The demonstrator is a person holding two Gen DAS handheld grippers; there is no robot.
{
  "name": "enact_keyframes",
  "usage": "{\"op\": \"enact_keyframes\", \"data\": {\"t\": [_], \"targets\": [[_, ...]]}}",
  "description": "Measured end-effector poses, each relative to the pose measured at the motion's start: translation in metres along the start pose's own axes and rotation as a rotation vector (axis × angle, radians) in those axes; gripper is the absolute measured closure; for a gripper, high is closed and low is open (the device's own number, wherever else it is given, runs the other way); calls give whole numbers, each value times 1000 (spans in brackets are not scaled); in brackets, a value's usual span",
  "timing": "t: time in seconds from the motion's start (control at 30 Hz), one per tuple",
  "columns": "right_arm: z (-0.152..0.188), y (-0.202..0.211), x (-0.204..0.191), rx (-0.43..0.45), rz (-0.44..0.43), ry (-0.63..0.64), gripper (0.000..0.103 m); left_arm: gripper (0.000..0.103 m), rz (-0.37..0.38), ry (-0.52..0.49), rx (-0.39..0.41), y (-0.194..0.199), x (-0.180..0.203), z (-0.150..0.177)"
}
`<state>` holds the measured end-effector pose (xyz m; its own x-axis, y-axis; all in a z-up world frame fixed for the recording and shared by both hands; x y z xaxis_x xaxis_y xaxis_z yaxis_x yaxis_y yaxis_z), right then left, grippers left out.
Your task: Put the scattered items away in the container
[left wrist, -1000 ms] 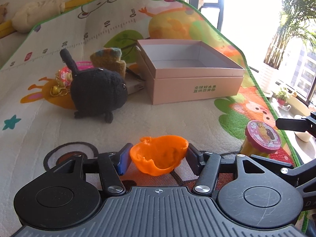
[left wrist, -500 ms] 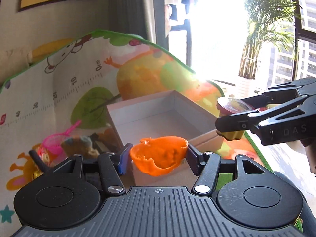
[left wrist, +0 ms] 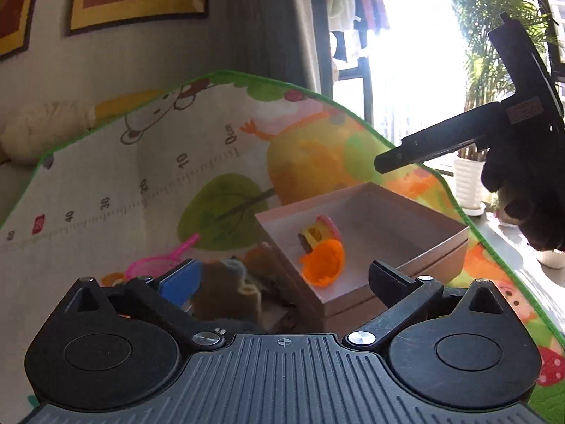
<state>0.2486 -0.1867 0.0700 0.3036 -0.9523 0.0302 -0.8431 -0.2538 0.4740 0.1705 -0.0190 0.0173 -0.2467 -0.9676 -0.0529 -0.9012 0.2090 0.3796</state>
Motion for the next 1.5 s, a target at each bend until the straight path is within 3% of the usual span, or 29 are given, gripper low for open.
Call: {"op": "enact_keyframes", "data": {"t": [0.1,0.3,0.5,0.53,0.6,0.67,0.8,0.93,1.03,1.17,1.33,1.43,1.5], "targets": [[2,-3,-48,-21,-67,81,29,0,-53,94,-73,-3,-26,28],[6,-13,-134,-105,-203,149,35,0,1,122,-83,-15,-31,36],[19,-43,-182,-141,-210,236,38,0,22,149,-65,-2,-31,38],[22,-49,-187,-137,-201,260,42,0,23,146,-67,2,-31,39],[30,-60,-194,-148,-180,299,59,0,16,135,-77,10,-32,44],[37,-61,-198,-178,-197,309,92,0,7,120,-87,16,-34,49],[30,-25,-189,-116,-216,291,94,0,-9,110,-119,22,-39,59],[9,35,-158,-51,-253,176,94,0,-16,121,-120,20,-40,59],[10,69,-134,-60,-281,77,94,0,-23,106,-101,13,-37,51],[48,90,-93,-165,-323,-148,94,0,-46,80,-104,-4,-32,43],[123,90,-31,-286,-233,-385,93,0,-47,61,-144,-24,-24,43],[153,96,-8,-285,-148,-407,88,0,-68,68,-162,-35,-23,43],[160,101,1,-265,-89,-358,79,0,-82,77,-169,-38,-24,43]]}}
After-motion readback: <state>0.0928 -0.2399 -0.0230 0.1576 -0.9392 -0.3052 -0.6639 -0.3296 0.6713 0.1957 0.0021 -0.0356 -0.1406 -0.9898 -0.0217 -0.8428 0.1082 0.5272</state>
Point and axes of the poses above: each gripper's, at about its wrist camera, not at the fingertips, and y roughly against the way its jaws point, x to its right, z to its underside, the point moved 10 cm from there along -y, roughly the way its jaws point, and after that the axes turned 3 degrees about z, right-handed, at the moved point
